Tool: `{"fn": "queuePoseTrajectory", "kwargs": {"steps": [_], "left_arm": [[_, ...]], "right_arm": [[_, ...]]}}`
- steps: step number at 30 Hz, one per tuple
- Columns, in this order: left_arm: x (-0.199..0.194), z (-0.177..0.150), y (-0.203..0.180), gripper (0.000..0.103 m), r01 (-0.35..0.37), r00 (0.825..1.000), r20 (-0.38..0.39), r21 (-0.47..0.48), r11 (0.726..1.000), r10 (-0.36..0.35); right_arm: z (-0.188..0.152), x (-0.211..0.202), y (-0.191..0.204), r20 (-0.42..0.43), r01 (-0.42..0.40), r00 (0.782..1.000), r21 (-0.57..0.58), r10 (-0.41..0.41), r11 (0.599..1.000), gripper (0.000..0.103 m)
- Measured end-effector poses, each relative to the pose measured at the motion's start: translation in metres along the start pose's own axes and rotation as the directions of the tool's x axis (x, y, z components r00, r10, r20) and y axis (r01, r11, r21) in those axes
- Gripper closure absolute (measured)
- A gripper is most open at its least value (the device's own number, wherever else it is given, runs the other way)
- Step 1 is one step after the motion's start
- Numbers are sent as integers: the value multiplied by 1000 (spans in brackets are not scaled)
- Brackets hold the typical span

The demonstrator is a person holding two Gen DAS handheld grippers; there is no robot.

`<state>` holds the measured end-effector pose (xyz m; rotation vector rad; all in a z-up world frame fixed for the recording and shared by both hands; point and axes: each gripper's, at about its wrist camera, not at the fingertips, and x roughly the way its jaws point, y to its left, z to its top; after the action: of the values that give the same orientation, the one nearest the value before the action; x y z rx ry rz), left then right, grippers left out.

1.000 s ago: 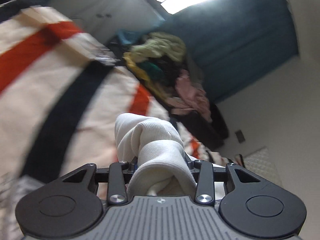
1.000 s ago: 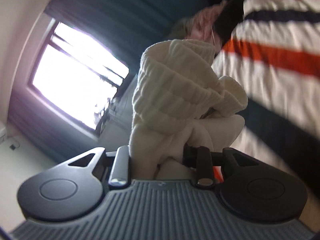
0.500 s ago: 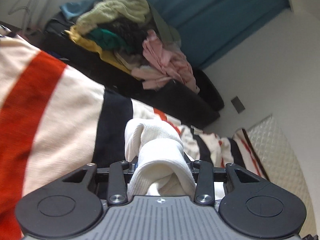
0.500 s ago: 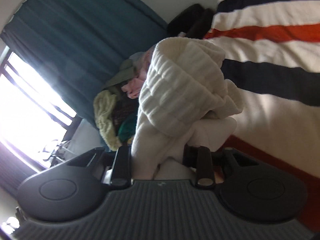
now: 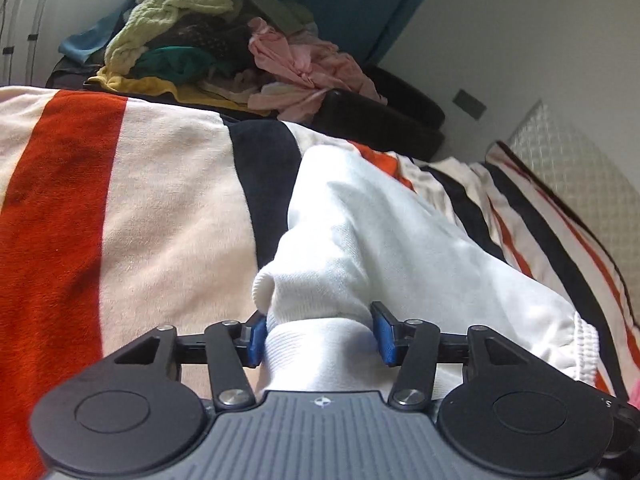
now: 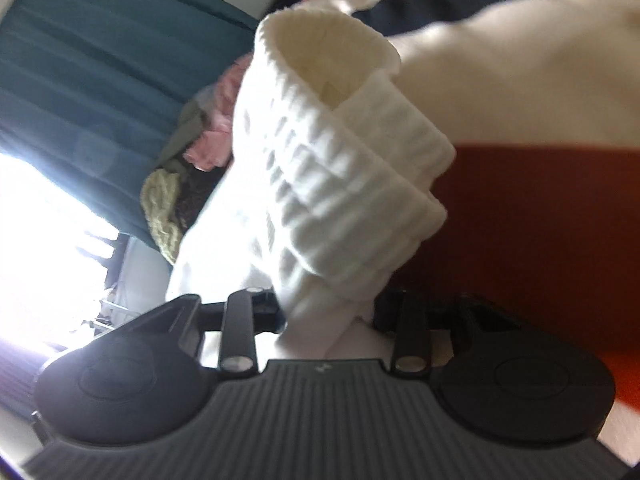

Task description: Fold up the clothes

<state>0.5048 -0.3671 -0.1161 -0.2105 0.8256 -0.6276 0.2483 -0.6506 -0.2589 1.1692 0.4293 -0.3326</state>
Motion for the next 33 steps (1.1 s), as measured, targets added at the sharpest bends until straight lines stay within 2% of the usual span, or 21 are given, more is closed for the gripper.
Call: {"fn": "queuePoseTrajectory", "kwargs": {"steps": [4, 8, 11, 15, 20, 24, 27, 31, 33], "left_arm": [[-25, 2, -13, 44, -38, 999, -37, 42, 998, 39], [-88, 11, -43, 44, -65, 998, 19, 112, 992, 63], [-137, 18, -66, 44, -84, 995, 66, 164, 983, 74], [-210, 27, -103, 43, -89, 988, 145, 209, 974, 59], [-306, 19, -149, 40, -101, 972, 232, 263, 960, 39], [-372, -6, -179, 31, -124, 960, 278, 323, 938, 32], [-414, -35, -195, 19, -156, 938, 344, 340, 927, 31], [-458, -72, -209, 13, -169, 922, 386, 367, 915, 16], [-477, -88, -213, 4, -160, 918, 396, 364, 918, 3]], "right_arm": [[7, -22, 8, -80, 116, 991, 65, -111, 991, 57], [7, -66, 46, -111, 224, 967, -68, -230, 972, 58], [0, -106, 79, -91, 224, 965, -198, -245, 954, 58], [-5, -152, 118, -38, 182, 978, -337, -207, 924, 58], [-21, -218, 151, 23, 135, 990, -437, -139, 889, 57], [-34, -271, 177, 65, 102, 995, -515, -80, 851, 57], [-46, -310, 194, 94, 83, 995, -581, -35, 809, 57], [-70, -357, 200, 128, 66, 992, -637, 21, 768, 57], [-82, -378, 201, 145, 60, 988, -661, 49, 748, 44]]}}
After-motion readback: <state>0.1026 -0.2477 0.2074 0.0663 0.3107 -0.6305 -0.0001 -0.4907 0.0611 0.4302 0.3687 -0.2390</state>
